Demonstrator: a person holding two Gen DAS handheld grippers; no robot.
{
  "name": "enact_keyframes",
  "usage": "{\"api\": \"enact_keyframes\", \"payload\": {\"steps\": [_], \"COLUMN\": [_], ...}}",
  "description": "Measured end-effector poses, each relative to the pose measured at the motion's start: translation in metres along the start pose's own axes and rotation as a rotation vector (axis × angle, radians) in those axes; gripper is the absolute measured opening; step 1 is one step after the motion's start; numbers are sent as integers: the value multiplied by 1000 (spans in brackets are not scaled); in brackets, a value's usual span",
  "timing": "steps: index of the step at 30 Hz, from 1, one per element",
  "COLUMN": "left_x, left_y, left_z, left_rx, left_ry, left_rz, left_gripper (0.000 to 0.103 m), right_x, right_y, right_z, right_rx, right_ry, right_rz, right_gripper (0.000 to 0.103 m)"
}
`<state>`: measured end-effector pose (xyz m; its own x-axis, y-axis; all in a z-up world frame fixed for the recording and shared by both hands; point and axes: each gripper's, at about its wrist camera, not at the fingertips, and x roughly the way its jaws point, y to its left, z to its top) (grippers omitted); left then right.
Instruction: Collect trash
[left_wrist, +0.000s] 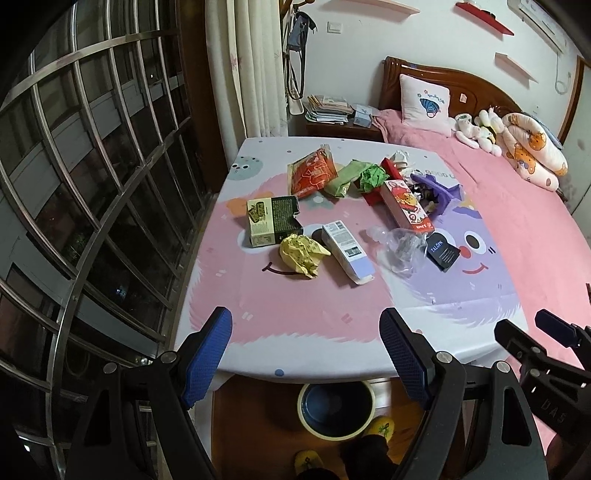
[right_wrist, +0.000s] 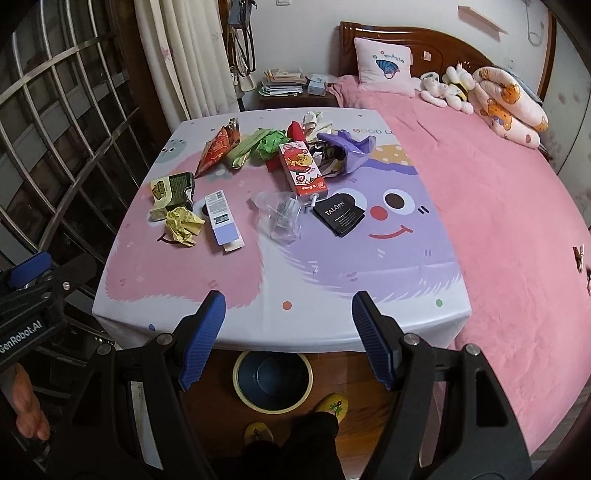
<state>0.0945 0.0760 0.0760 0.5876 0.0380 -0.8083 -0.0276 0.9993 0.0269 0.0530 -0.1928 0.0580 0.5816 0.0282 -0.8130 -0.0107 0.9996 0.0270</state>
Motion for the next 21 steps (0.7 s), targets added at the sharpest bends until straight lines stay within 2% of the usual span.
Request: {"api": "enact_keyframes", "payload": {"steps": [7, 21], "left_x": [13, 21], "left_y": [-14, -25], "left_z": [-10, -11], "left_rx": [2, 10], "left_ry": [52, 27], "left_rz": [-22, -6], "left_gripper": [83, 83], "right_x": [6, 9], "right_y": [4, -7], "right_z": [-4, -8], "right_rx": [-46, -24], "right_ry": [12, -14], "right_rz": [12, 11], "right_gripper": [69, 69]}}
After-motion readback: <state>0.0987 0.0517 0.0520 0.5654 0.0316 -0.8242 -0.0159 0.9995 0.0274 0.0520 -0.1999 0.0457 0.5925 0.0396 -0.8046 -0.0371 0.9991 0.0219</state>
